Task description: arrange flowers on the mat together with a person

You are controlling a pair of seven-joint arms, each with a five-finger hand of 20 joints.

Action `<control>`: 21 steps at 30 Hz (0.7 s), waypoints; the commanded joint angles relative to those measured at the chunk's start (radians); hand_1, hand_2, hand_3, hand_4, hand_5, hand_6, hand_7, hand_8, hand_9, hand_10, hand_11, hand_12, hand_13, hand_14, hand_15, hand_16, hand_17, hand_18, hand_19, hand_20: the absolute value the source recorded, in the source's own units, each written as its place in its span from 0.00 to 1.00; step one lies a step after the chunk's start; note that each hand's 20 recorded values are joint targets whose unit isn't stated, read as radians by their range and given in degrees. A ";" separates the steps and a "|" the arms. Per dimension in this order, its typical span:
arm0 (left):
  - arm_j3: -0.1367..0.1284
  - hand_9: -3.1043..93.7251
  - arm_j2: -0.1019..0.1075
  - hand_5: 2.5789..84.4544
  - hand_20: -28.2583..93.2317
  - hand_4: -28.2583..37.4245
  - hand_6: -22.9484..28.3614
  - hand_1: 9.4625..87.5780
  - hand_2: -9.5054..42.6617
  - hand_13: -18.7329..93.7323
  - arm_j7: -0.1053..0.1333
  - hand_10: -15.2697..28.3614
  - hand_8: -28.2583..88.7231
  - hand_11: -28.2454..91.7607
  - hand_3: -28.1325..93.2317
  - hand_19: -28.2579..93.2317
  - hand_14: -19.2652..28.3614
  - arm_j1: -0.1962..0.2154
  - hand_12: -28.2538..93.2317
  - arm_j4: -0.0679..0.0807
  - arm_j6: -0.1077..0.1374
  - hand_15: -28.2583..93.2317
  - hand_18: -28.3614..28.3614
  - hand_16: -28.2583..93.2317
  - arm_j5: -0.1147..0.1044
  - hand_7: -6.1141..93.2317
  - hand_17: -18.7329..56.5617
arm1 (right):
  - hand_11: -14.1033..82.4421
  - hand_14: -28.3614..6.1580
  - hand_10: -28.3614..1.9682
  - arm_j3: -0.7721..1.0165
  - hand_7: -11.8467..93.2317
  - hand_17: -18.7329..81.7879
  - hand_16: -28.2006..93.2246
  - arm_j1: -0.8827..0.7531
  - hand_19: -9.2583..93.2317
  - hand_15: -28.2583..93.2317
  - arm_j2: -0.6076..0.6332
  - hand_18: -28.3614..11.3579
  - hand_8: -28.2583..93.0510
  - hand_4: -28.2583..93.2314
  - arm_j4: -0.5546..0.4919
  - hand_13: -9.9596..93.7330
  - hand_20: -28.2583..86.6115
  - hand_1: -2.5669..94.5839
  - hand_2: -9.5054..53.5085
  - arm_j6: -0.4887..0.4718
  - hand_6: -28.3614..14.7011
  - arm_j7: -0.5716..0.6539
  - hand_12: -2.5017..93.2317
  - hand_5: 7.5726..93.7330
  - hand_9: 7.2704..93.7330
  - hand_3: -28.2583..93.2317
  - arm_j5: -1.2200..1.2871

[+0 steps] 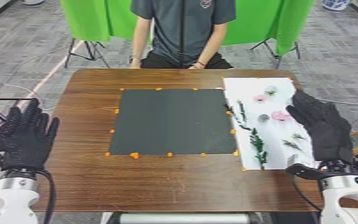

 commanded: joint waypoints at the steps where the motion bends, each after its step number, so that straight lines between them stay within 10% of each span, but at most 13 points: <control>1: 0.001 0.04 0.001 0.23 0.30 0.00 0.57 0.19 0.46 0.19 -0.005 0.40 0.10 0.48 0.80 0.30 0.34 0.003 0.00 0.001 0.002 0.29 0.49 0.06 -0.003 0.16 0.22 | 0.24 0.67 0.60 -0.005 0.20 0.34 0.18 -0.010 0.30 0.35 -0.006 0.55 0.12 0.00 -0.010 0.33 0.29 0.04 0.37 0.002 0.50 -0.004 0.06 0.37 0.31 0.83 -0.012; 9: -0.005 0.14 -0.006 0.23 0.29 0.00 0.53 0.19 0.44 0.23 -0.007 0.49 0.09 0.43 0.80 0.32 0.40 0.011 0.05 0.001 -0.023 0.29 0.52 0.08 -0.016 0.19 0.23 | 0.24 0.62 0.58 -0.028 0.21 0.35 0.19 0.011 0.31 0.35 0.017 0.53 0.13 0.00 -0.002 0.37 0.30 0.04 0.37 0.020 0.56 0.003 0.06 0.34 0.33 0.83 0.003; 21: -0.016 0.43 -0.019 0.26 0.30 0.00 0.50 0.19 0.44 0.40 -0.024 0.71 0.10 0.39 0.80 0.42 0.66 0.021 0.28 0.000 -0.025 0.37 0.68 0.17 -0.035 0.21 0.21 | 0.24 0.45 0.48 -0.082 0.20 0.35 0.36 0.059 0.61 0.44 0.039 0.25 0.15 0.00 0.012 0.52 0.44 0.05 0.37 0.058 0.55 0.049 0.14 0.30 0.45 0.81 -0.007</control>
